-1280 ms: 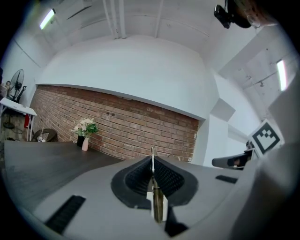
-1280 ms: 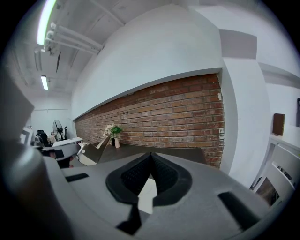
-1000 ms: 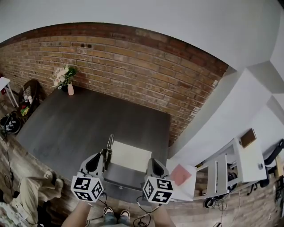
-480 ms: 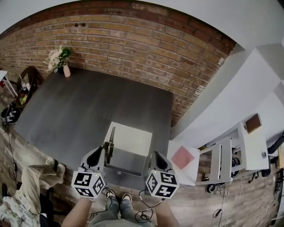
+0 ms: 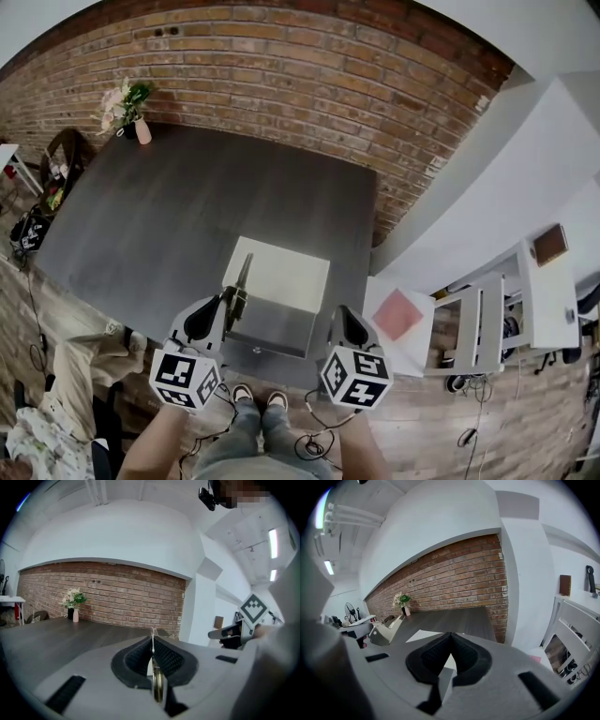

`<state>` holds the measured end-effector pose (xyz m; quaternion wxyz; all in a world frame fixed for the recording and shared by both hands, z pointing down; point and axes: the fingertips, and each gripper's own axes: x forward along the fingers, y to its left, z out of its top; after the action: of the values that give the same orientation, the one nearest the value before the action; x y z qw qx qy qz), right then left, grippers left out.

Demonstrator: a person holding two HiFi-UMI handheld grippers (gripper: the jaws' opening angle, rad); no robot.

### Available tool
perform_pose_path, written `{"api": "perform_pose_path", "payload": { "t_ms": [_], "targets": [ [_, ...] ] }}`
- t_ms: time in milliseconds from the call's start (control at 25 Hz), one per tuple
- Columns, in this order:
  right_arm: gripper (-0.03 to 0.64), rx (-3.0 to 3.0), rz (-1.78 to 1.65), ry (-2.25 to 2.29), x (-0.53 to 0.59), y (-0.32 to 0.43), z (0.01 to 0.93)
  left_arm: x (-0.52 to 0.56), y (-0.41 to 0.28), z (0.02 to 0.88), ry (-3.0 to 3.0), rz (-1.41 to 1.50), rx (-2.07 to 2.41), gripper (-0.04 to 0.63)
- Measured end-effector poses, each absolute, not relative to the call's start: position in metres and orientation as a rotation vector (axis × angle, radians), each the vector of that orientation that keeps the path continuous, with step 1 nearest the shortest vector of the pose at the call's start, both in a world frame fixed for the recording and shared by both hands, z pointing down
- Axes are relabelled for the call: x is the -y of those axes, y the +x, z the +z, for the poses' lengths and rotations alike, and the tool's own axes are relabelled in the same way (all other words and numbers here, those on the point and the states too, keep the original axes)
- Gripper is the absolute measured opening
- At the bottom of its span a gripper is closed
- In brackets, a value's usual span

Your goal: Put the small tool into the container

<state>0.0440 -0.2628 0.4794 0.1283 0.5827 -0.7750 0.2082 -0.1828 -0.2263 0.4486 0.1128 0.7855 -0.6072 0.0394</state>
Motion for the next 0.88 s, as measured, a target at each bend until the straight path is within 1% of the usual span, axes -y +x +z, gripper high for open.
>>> {"api": "perform_pose_path", "payload": {
  "t_ms": [400,880],
  "targets": [
    [0.003,2.216,0.677,1.717,0.260,0.060,0.502,0.232,-0.149,0.443,2.622,0.391,1.504,0.011],
    [0.003,2.166,0.736,1.724,0.253,0.068,0.530,0.222,-0.109,0.466,2.923,0.697,0.978,0.011]
  ]
}}
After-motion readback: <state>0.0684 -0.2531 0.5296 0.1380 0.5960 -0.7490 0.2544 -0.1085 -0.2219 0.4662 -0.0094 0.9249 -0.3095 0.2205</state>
